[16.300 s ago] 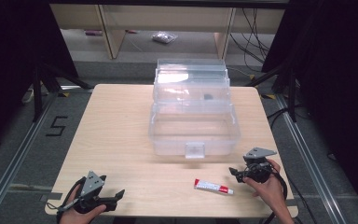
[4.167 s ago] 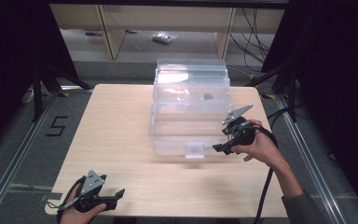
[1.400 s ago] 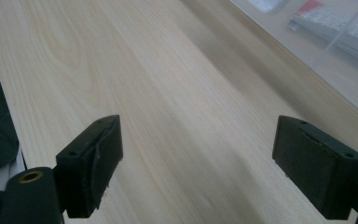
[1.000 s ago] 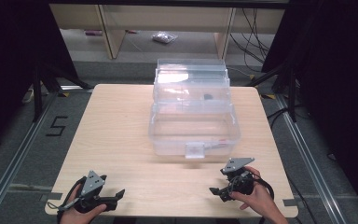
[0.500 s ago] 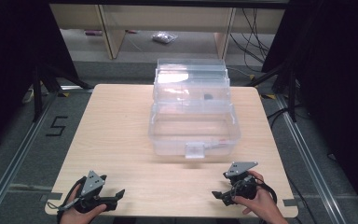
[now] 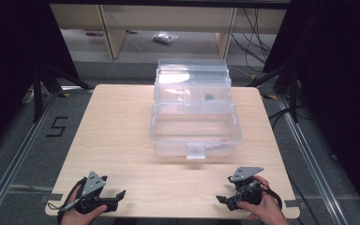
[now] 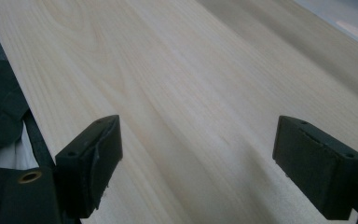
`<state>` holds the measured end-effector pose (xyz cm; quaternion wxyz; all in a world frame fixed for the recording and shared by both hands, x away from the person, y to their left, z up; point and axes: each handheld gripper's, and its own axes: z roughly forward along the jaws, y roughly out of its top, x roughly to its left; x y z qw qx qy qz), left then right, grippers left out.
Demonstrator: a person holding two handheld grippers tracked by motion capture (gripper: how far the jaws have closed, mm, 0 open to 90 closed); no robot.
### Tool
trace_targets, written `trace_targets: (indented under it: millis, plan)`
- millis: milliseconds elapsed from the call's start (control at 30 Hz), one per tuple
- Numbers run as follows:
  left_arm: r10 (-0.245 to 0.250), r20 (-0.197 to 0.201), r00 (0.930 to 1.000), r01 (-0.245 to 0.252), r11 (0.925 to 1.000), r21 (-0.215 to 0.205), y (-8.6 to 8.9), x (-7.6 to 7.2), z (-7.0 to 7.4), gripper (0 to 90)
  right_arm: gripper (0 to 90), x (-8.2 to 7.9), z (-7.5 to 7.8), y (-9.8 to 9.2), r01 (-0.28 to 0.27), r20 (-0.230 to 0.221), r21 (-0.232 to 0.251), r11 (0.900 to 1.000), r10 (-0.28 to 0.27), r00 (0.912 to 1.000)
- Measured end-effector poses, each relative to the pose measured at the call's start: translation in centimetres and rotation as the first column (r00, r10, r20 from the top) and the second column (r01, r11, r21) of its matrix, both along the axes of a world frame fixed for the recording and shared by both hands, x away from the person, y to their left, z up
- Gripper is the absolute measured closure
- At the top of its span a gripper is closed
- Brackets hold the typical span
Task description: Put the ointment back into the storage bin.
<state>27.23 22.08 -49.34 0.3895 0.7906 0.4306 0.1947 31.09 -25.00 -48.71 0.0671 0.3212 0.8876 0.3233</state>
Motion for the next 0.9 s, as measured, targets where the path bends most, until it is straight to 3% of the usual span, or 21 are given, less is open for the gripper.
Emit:
trace_targets:
  millis: [67,167,200,300,400,467,533,733,800,900]
  plan:
    - [-0.011,-0.004,0.9999,0.012,0.9996,0.028,0.2,0.0,0.1,15.1,16.6,-0.2,-0.2,0.0,0.016,0.009,0.006,1.0,-0.016,0.9998]
    - [-0.017,-0.01,0.9998,0.017,0.9994,0.03,0.3,0.0,0.1,15.1,16.6,-0.4,-0.3,0.0,-0.014,0.021,0.011,1.0,0.014,0.9997]
    - [-0.009,-0.011,0.9999,0.009,0.9996,0.026,0.3,0.0,0.1,15.1,16.6,-0.7,-0.2,-0.1,-0.004,-0.008,0.006,1.0,0.004,1.0]
    - [-0.007,-0.011,0.9999,0.007,0.9997,0.023,0.3,0.0,0.1,15.2,16.6,-0.8,-0.4,-0.2,-0.002,0.004,0.015,1.0,0.002,1.0]
    - [-0.008,-0.007,0.9999,0.008,0.9997,0.023,0.3,0.0,0.1,15.1,16.6,-1.0,-0.4,-0.3,-0.008,-0.014,0.008,1.0,0.008,0.9999]
    - [-0.014,-0.008,0.9999,0.014,0.9996,0.024,0.3,0.0,0.1,15.1,16.6,-1.1,-0.5,-0.2,-0.006,0.01,0.01,1.0,0.006,0.9999]
    - [-0.015,-0.011,0.9998,0.015,0.9996,0.025,0.2,0.0,0.1,15.1,16.6,-1.2,-0.4,-0.2,0.0,-0.008,0.001,1.0,0.0,1.0]
    - [-0.01,0.0,0.9999,0.01,0.9997,0.024,0.2,0.0,0.0,15.1,16.6,-1.1,-0.5,-0.1,-0.013,-0.004,-0.008,1.0,0.013,0.9999]
    - [-0.006,0.003,1.0,0.006,0.9996,0.026,0.2,0.0,0.0,15.1,16.6,-0.9,-0.6,-0.2,-0.038,0.02,-0.009,0.999,0.038,0.9991]
    - [-0.008,-0.002,1.0,0.008,0.9996,0.029,0.2,0.0,0.0,15.1,16.7,-0.9,-0.6,-0.1,-0.021,0.022,-0.001,1.0,0.021,0.9995]
